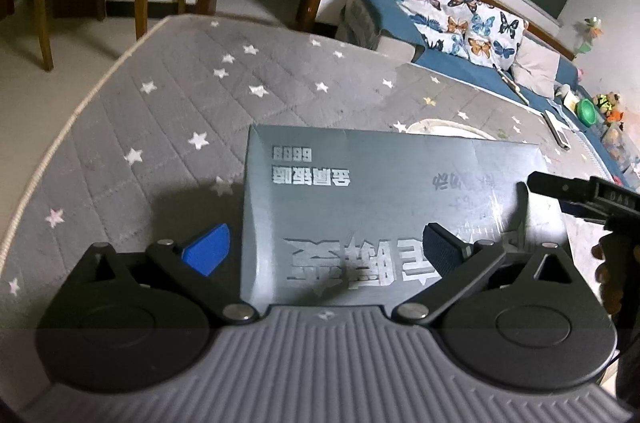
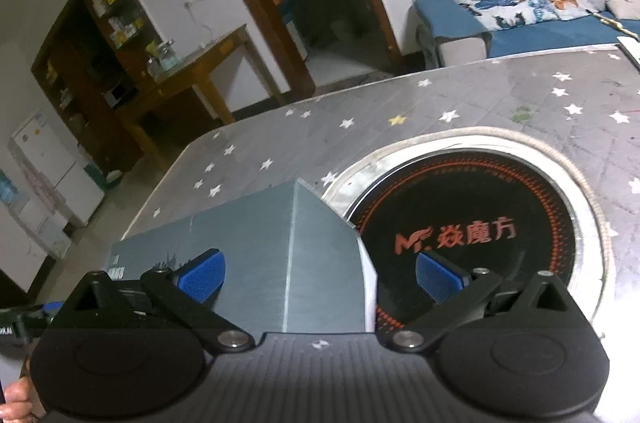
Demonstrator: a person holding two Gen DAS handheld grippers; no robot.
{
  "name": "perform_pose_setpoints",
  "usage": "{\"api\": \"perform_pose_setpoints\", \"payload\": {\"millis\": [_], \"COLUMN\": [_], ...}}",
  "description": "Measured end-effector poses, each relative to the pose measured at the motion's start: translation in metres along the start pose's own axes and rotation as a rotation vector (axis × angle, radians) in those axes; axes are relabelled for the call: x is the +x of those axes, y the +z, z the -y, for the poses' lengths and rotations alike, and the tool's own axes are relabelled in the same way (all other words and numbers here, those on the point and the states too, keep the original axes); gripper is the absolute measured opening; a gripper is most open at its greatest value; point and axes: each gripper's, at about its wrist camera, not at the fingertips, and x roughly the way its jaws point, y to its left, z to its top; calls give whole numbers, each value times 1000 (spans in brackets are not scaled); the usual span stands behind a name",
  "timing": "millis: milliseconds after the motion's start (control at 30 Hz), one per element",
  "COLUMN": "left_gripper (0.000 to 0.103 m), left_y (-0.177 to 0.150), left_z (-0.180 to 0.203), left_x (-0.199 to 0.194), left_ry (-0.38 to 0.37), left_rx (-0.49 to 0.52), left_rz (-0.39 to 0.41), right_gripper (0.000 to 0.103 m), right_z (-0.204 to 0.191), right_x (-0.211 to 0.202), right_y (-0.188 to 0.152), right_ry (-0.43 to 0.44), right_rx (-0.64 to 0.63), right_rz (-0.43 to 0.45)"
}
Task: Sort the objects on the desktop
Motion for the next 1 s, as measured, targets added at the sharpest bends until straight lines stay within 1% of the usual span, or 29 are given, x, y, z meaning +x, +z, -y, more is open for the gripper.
{"api": "perform_pose_setpoints", "payload": {"millis": [100, 200, 300, 367, 433, 567, 733, 1000], "left_gripper": [102, 102, 102, 102, 102, 102, 102, 102], "left_y": [-5, -13, -21, -28, -34, -41, -46, -43], "left_z": [-3, -7, -12, -16, -18, -18, -17, -15], "left_x": [-7, -11, -15, -19, -20, -15, -9, -11], "left_ry": [6, 2, -24, -44, -58, -75, -95, -91], "left_rx": [25, 17, -5, -24, -38, -49, -70, -71], "left_rz": [18, 3, -9, -13, -26, -50, -71, -71], "right_gripper": [103, 103, 103, 103, 103, 103, 103, 103], "right_z": [1, 2, 0, 12, 7, -4, -9, -12], "right_x": [-4, -7, -15, -28, -33, -35, -30, -31], "right_y": [-3, -8, -18, -10, -21, -39, -44, -45], "right_ry": [-35, -42, 27, 84, 105, 126, 122, 128], "right_rx": [-17, -19, -15, -27, -55, -88, -64, -45], "right_rz": [8, 12, -6, -48, -81, -144, -164, -170]}}
